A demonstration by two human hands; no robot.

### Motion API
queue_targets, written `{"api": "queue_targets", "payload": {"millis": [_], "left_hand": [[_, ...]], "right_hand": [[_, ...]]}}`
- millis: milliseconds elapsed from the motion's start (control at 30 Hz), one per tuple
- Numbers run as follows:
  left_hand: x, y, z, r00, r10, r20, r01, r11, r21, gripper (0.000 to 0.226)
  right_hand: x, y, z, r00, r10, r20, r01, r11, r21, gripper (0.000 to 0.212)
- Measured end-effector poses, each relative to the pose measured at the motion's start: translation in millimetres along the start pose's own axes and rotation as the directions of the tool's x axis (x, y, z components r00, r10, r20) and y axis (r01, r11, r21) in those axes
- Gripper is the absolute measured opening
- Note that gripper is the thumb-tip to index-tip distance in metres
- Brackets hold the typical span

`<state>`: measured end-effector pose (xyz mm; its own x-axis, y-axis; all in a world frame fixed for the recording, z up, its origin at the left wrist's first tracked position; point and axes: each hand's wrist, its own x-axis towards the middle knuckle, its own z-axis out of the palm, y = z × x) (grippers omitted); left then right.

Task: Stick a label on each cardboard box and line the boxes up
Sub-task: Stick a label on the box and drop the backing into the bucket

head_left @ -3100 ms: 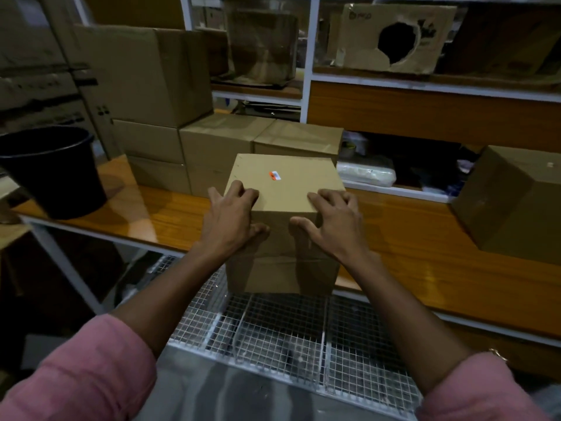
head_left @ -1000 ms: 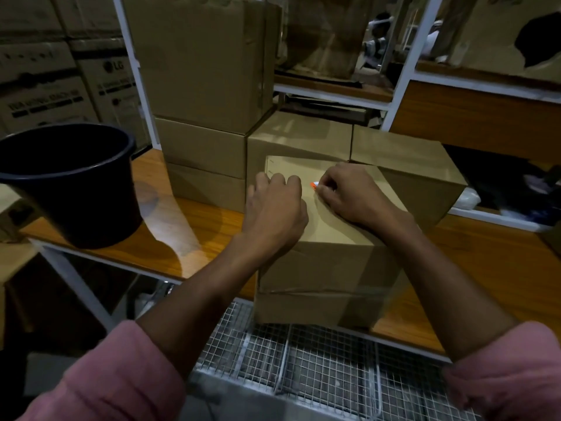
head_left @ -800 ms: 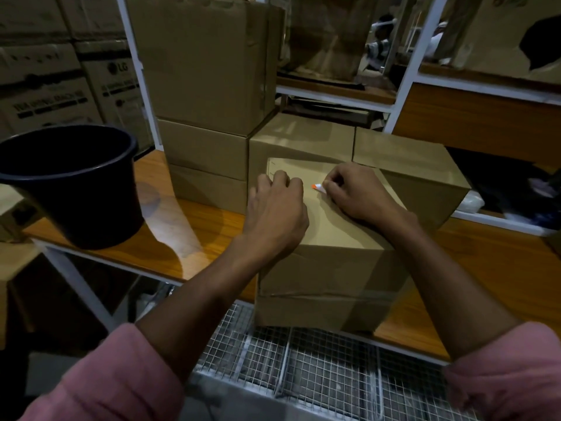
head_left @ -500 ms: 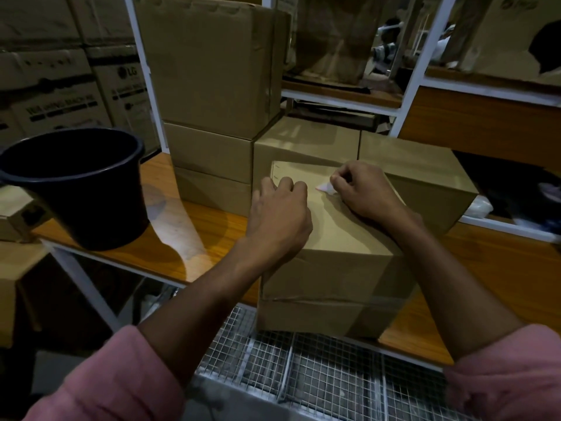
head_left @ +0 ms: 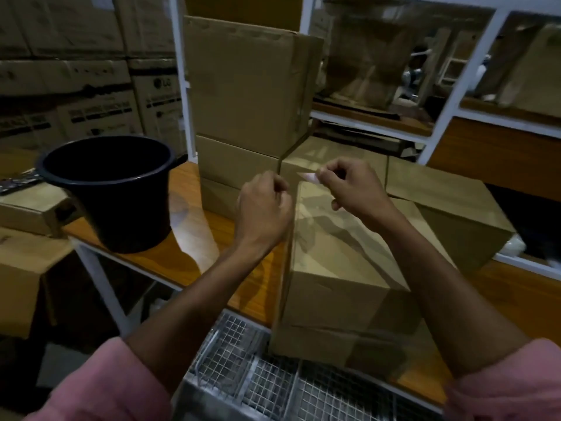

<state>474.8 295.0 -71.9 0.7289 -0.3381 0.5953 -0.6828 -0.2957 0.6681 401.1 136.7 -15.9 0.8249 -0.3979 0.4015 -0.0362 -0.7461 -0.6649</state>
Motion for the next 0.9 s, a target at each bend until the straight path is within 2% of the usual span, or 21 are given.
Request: {"api": "queue_targets", "payload": {"millis": [167,367,533,667,800,900], "left_hand": [[30,-52,-58,0.983,-0.079,-0.167,0.113,0.972,0.205,0.020],[62,-129,-136,0.973,-0.057,-0.224,0.148,0.899,0.412,0.019],[84,-193,-181,0.991,-0.083,-0.107,0.132,0.763,0.633,0.022],[96,-230,-202,0.993,-0.118,0.018,0.070,0.691,0.719,0.023],[108,-251,-213,0.988,-0.133,0.079,0.030,0.666,0.746,0.023],[113,-258,-215,0.981,-0.163,0.105,0.040,0.699,0.714,0.024]], "right_hand": [[45,-58,65,0.985,-0.121,0.125,0.122,0.992,-0.005,0.015],[101,-126,171,0.951,-0.242,0.190,0.267,0.957,-0.117,0.019],[140,-163,253,0.915,-0.304,0.265,0.360,0.912,-0.196,0.022],[160,-175,308,0.899,-0.271,0.343,0.370,0.890,-0.266,0.017],[166,-176,346,0.889,-0.229,0.397,0.353,0.894,-0.275,0.012],[167,-172,357,0.901,-0.209,0.380,0.331,0.897,-0.292,0.008]]}}
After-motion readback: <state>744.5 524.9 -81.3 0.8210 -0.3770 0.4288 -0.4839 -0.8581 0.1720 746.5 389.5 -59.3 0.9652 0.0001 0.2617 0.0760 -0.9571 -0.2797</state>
